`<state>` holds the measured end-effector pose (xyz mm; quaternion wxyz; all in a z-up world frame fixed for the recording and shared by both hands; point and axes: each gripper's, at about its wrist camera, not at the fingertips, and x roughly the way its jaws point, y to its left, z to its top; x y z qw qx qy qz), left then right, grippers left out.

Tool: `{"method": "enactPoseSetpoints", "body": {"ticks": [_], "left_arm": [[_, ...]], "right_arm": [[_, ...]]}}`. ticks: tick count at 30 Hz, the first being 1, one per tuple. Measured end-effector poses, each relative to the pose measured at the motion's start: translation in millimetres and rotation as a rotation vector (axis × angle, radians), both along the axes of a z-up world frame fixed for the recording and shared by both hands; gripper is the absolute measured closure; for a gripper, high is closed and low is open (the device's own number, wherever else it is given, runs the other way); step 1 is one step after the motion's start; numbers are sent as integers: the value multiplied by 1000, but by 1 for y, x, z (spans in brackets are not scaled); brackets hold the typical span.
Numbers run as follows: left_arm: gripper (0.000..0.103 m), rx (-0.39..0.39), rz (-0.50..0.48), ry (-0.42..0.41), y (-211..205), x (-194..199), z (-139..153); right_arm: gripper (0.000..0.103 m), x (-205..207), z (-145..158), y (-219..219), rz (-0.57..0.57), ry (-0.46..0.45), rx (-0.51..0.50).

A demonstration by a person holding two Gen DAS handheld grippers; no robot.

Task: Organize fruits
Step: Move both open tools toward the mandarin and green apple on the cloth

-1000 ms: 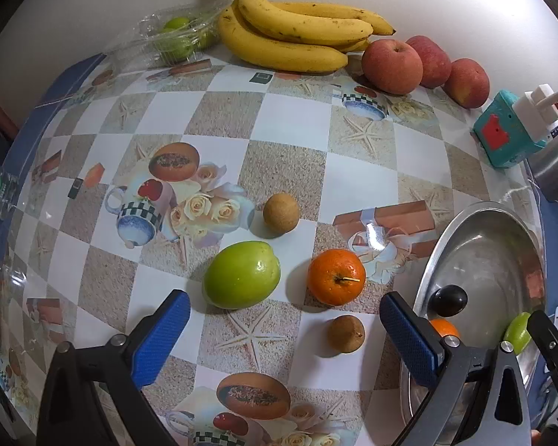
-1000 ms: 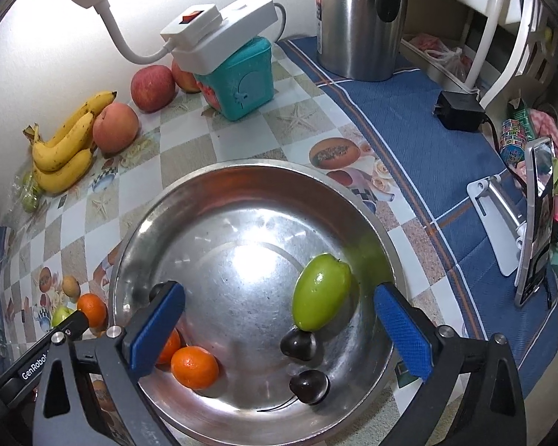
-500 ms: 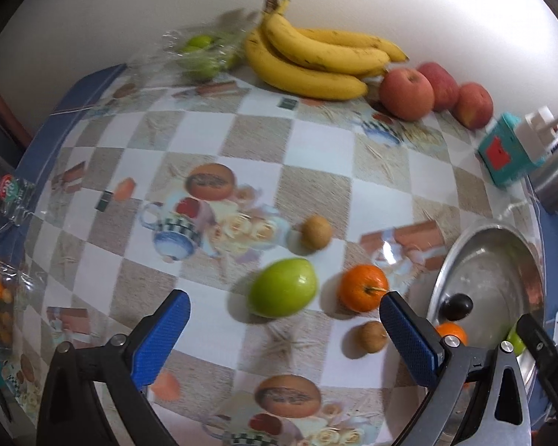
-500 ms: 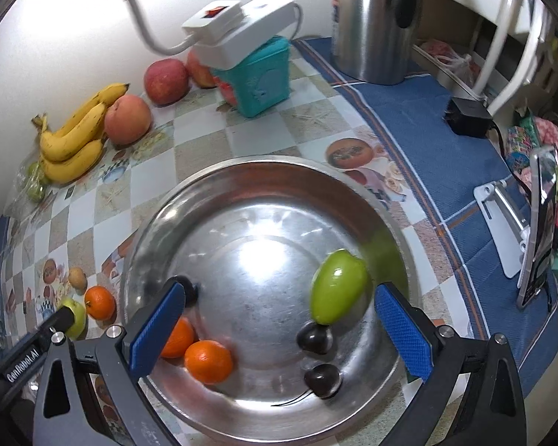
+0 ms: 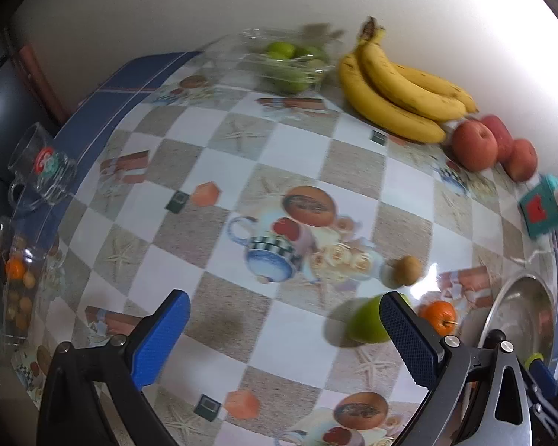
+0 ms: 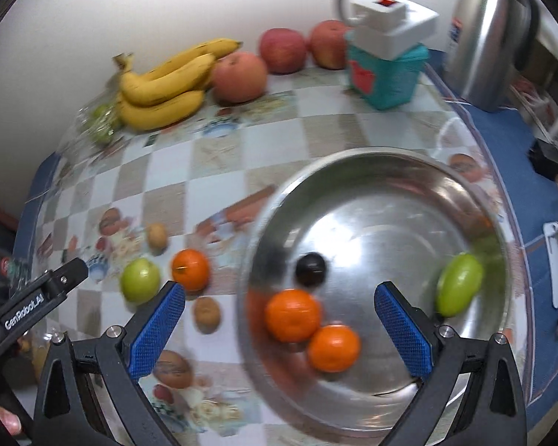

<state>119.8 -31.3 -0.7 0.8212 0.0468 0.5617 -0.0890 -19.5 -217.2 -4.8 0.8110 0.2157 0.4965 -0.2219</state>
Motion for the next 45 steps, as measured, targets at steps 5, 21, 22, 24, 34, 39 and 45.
{"method": "enactPoseSetpoints", "body": {"ticks": [5, 21, 22, 24, 34, 39, 45], "left_arm": [[0, -2, 32, -5, 20, 7, 1], [0, -8, 64, 25, 36, 13, -5], [0, -11, 47, 28, 31, 12, -6], [0, -14, 21, 32, 23, 11, -8], [0, -16, -62, 62, -6, 13, -26], [0, -1, -96, 38, -18, 11, -26], [0, 17, -217, -1, -45, 1, -21]], "right_arm": [[1, 15, 0, 20, 46, -9, 20], [1, 35, -1, 34, 74, -24, 14], [1, 34, -2, 31, 63, -19, 8], [1, 31, -4, 24, 42, -17, -1], [1, 16, -7, -6, -66, 26, -13], [1, 16, -7, -10, -77, 27, 1], [1, 13, -2, -16, -100, 22, -6]]}}
